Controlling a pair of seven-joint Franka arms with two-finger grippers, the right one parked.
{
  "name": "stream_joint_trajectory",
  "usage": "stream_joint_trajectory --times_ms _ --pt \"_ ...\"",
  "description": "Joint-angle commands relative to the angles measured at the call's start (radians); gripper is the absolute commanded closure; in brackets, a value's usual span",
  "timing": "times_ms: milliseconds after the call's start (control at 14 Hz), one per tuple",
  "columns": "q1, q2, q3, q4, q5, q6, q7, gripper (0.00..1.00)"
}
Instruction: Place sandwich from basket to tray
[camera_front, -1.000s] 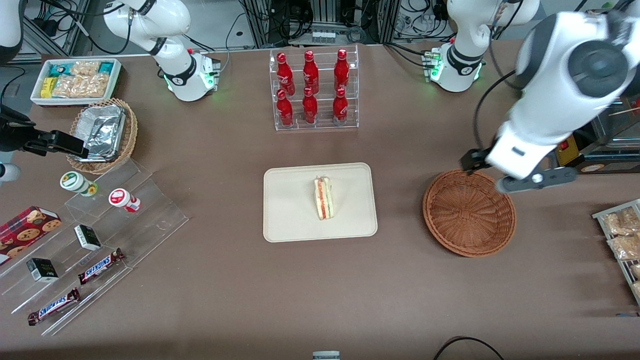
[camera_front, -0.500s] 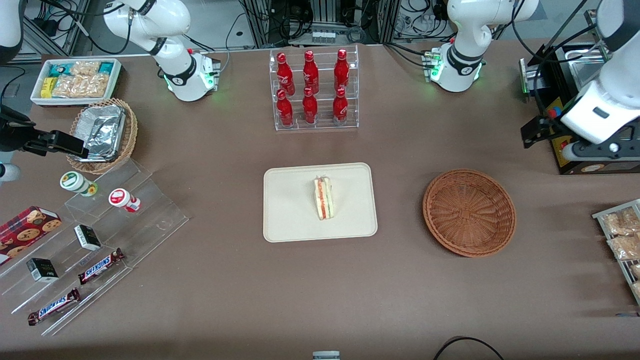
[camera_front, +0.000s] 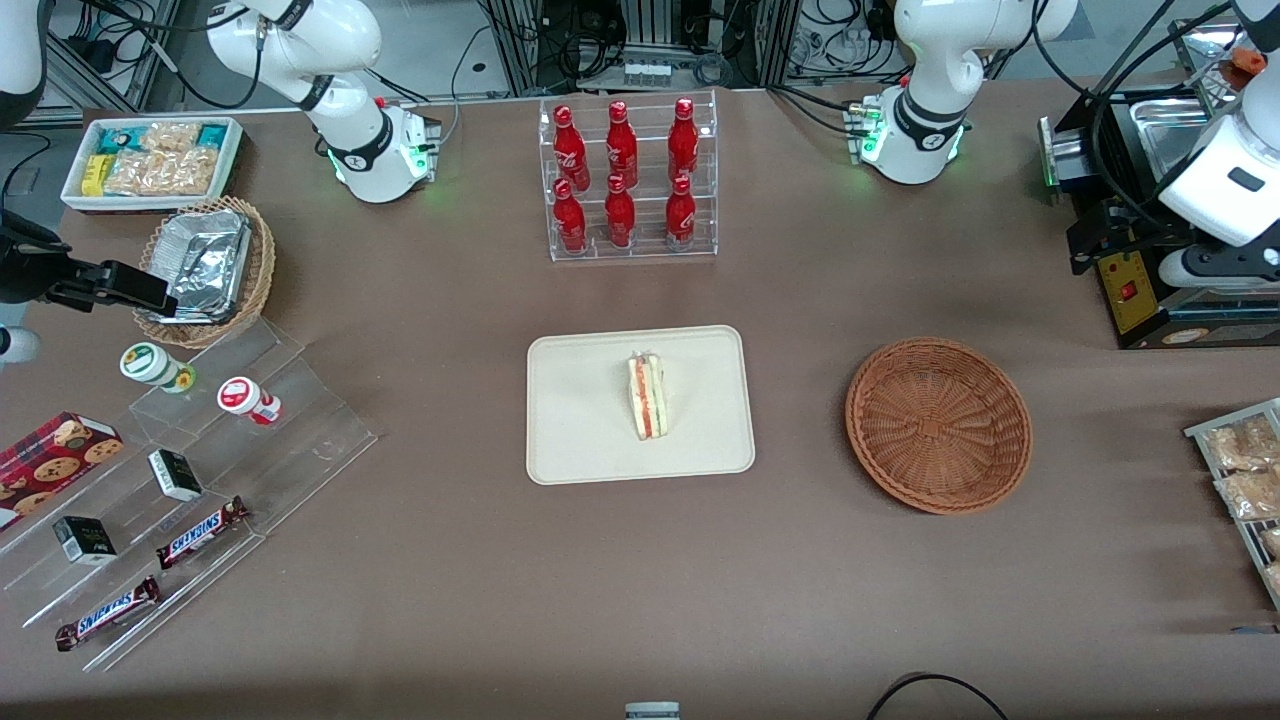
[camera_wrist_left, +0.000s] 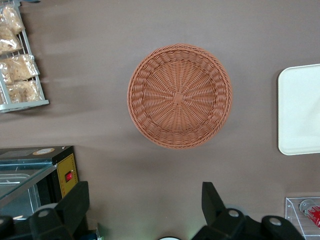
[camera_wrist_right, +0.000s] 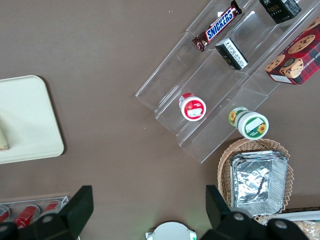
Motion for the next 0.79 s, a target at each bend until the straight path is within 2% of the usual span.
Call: stream_joint_trajectory --times_ms 0,429,571,714 --pt "-0.052 0.033 0.005 0.025 0.005 0.023 0.006 0.01" --pt "-0.056 0.063 0.024 0.068 -0.012 0.035 0.006 0.01" --pt "-0.054 0.060 0.055 0.072 -0.061 0.032 0.006 0.01" --pt "-0.054 0.055 0.077 0.080 -0.070 0.024 0.005 0.01"
